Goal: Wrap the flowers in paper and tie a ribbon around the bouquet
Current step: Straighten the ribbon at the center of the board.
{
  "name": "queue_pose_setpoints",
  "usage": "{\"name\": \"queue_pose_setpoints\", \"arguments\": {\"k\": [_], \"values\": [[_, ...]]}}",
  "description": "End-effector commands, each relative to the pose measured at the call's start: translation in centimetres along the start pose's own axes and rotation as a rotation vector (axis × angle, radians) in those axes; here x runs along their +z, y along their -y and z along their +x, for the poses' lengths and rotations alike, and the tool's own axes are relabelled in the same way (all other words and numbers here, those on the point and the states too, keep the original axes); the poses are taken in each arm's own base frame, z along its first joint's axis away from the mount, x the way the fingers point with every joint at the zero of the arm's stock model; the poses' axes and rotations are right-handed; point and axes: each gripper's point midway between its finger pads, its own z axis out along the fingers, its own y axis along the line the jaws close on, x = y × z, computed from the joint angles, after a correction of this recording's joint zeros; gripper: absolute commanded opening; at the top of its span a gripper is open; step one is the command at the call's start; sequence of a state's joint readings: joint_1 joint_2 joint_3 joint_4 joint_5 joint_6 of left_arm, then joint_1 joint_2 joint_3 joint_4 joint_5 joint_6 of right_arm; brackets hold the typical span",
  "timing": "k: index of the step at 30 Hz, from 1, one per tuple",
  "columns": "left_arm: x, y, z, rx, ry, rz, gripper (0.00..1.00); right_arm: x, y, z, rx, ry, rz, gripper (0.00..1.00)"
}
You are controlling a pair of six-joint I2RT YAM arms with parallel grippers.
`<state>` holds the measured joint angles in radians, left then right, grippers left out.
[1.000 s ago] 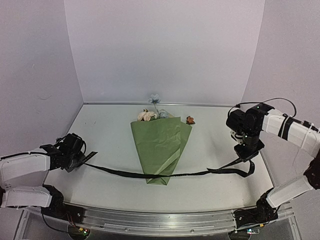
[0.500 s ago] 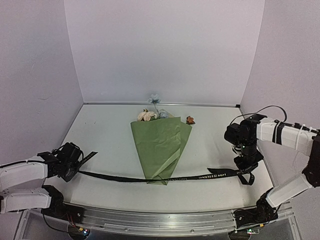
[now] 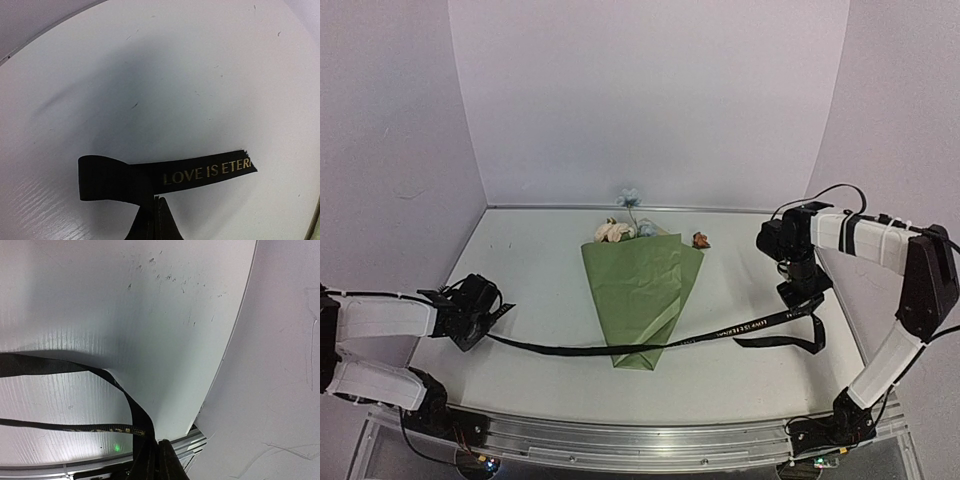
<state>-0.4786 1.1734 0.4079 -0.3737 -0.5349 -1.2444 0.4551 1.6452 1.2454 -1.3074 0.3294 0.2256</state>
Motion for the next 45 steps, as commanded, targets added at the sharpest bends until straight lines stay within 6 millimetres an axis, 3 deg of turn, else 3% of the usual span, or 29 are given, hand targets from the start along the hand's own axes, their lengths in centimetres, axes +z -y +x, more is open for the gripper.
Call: {"name": "queue_pose_setpoints", "arguments": {"k": [1,9,14,18,20,27,32,34,38,42,45], "values": [[-0.2,2.5,-0.8,-0.016,0.009,0.066,0.00,0.9,-0.5,1.8,-0.012,-0.069,-0.015,0.07],[-1.5,-1.2,-0.9,-0.028,0.021,0.019,0.00,2.8,-1.0,5.7,0.027,-0.108,-0.040,0.08],[-1.7,-2.4,-0.3,-0.055,0.005,0.023,0.00,3.2,-1.5,6.7,0.044,-0.130,-0.066,0.06],[-1.6,-2.0,0.3,-0.060,-0.034,0.019,0.18,3.1,-2.8,6.6,0.057,-0.140,-0.133,0.17],[-1.9,-1.3,0.1,-0.056,-0.042,0.033,0.33,2.8,-3.2,6.6,0.066,-0.131,-0.166,0.25],[-4.9,2.0,-2.4,-0.046,-0.025,0.154,0.67,0.3,-4.5,6.3,0.133,-0.036,-0.323,0.54],[-7.7,4.2,-4.4,-0.004,-0.011,0.236,0.83,-2.8,-6.2,4.6,0.190,0.084,-0.477,0.61],[-8.9,5.9,-5.0,0.042,-0.006,0.312,0.84,-4.2,-8.3,3.3,0.204,0.136,-0.588,0.61],[-10.4,10.8,-4.1,0.124,-0.087,0.494,0.77,-6.6,-13.5,-0.2,0.150,0.245,-0.692,0.56],[-10.7,15.6,0.2,0.231,-0.254,0.696,0.62,-8.4,-19.4,-3.5,0.090,0.304,-0.755,0.46],[-11.3,17.9,4.6,0.337,-0.366,0.784,0.53,-8.9,-23.2,-5.6,0.081,0.335,-0.795,0.36]]}}
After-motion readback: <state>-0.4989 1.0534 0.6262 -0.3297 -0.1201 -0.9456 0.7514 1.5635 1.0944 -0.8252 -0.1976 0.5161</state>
